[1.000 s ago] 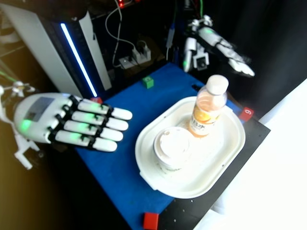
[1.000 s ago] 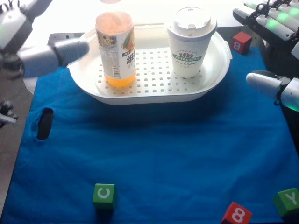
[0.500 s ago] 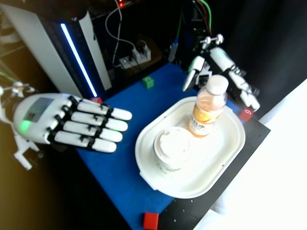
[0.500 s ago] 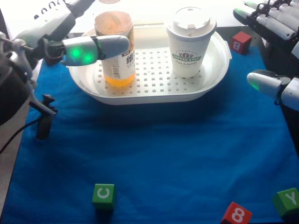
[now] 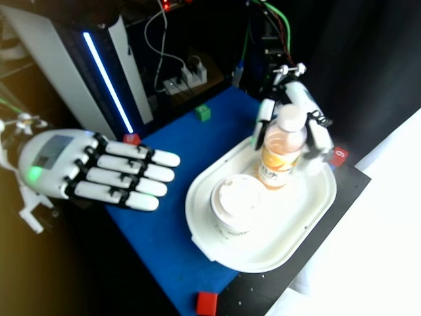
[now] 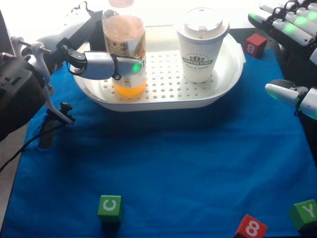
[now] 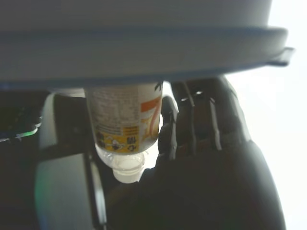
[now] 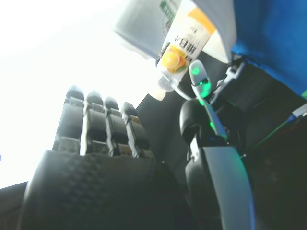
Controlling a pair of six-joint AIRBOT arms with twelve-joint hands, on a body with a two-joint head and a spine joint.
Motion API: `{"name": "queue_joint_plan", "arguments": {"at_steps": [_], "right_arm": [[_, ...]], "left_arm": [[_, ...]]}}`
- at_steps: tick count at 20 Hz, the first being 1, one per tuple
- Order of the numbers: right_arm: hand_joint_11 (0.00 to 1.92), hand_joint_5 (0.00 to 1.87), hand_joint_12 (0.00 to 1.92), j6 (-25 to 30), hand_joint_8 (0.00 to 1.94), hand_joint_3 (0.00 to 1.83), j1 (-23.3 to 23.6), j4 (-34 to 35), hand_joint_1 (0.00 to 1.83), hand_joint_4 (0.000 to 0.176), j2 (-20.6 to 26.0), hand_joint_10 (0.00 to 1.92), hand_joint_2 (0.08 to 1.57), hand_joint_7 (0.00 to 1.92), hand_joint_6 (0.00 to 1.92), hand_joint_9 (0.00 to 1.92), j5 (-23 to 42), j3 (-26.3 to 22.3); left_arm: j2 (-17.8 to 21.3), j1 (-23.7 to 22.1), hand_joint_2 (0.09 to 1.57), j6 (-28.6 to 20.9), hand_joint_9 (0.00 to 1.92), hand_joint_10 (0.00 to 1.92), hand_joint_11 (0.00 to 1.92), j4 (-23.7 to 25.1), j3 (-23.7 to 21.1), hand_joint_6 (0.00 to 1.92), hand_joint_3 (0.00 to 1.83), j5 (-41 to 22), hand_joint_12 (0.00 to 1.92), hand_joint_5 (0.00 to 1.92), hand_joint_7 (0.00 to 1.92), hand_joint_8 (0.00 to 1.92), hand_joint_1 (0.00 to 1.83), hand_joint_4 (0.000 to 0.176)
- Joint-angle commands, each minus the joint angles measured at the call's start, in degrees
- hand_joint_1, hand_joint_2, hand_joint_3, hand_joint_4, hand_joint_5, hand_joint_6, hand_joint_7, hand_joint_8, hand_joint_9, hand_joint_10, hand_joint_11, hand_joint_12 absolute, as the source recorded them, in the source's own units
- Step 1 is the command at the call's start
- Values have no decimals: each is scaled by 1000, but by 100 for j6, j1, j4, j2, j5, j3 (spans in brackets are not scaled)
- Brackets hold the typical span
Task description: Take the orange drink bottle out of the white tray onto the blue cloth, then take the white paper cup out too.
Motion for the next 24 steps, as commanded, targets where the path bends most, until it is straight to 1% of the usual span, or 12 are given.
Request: {"name": "queue_joint_plan", "arguments": {"at_steps": [1, 3, 6, 9, 11, 12, 13, 14, 15, 17, 20, 24], "right_arm": [[0, 0, 0, -14, 0, 0, 40, -11, 585, 0, -8, 0, 1323, 0, 0, 0, 720, -10], [0, 0, 0, -14, 0, 0, 30, -1, 556, 0, -9, 0, 1327, 0, 0, 0, 720, -11], [0, 0, 0, -14, 0, 0, 27, 6, 608, 0, -10, 0, 1326, 0, 0, 0, 720, -11], [0, 0, 0, -14, 0, 0, 20, 18, 565, 0, -10, 0, 1327, 0, 0, 0, 720, -11], [0, 0, 0, -13, 0, 0, 20, 21, 549, 0, -10, 0, 1327, 0, 0, 0, 720, -11], [0, 0, 0, -13, 0, 1, 20, 22, 534, 0, -10, 0, 1328, 0, 0, 0, 720, -11], [0, 0, 0, -13, 0, 0, 20, 22, 530, 0, -10, 0, 1326, 0, 0, 0, 720, -11], [0, 0, 0, -13, 0, 0, 20, 23, 549, 0, -10, 0, 1324, 0, 0, 0, 720, -11], [0, 0, 0, -13, 0, 0, 20, 26, 584, 0, -12, 0, 1320, 0, 0, 0, 720, -12], [0, 0, 0, -13, 0, 0, 14, 35, 616, 0, -23, 0, 1322, 0, 0, 0, 720, -14], [0, 0, 0, -13, 0, 5, 13, 54, 606, 0, -57, 0, 1336, 0, 0, 0, 719, -13], [0, 0, 0, -12, 0, 2, 12, 57, 629, 0, -75, 0, 1334, 0, 0, 0, 709, -18]], "left_arm": [[-4, -50, 1212, -95, 742, 1789, 776, 82, 8, 1241, 22, -680, 1921, 586, 778, 1468, 1140, 0], [28, -48, 1262, -114, 797, 1768, 817, 105, -11, 1428, 7, -745, 1921, 679, 714, 1408, 947, 33], [154, -45, 1268, -120, 575, 1691, 571, 159, -112, 1419, 0, -914, 1919, 665, 583, 1452, 988, 0], [305, -50, 1240, -222, 207, 1671, 147, 305, -272, 1376, 0, -1322, 1921, 719, 340, 1403, 898, 162], [474, -71, 1250, -269, 397, 1587, 372, 485, -470, 1406, 1, -1732, 1911, 703, 409, 1377, 908, 127], [546, -83, 1249, -269, 607, 1600, 574, 555, -565, 1331, 1, -1914, 1919, 655, 736, 1445, 1117, 0], [633, -86, 1244, -272, 631, 1541, 539, 641, -679, 1306, 0, -2131, 1921, 666, 799, 1437, 1154, 0], [695, -85, 1231, -277, 569, 1517, 460, 704, -761, 1329, 0, -2288, 1921, 733, 614, 1325, 995, 52], [766, -79, 1252, -286, 578, 1595, 510, 799, -863, 1279, 2, -2456, 1921, 691, 729, 1501, 1123, 0], [940, 79, 1229, -288, 398, 1429, 278, 922, -1133, 1346, 0, -2840, 1921, 735, 474, 1193, 923, 149], [1207, 526, 1234, -304, 437, 1267, 423, 939, -1613, 1355, 0, -3425, 1716, 736, 479, 1061, 944, 98], [1491, 1014, 1240, -400, 516, 1175, 495, 1150, -2225, 1376, 0, -3810, 1504, 718, 498, 1095, 901, 163]]}}
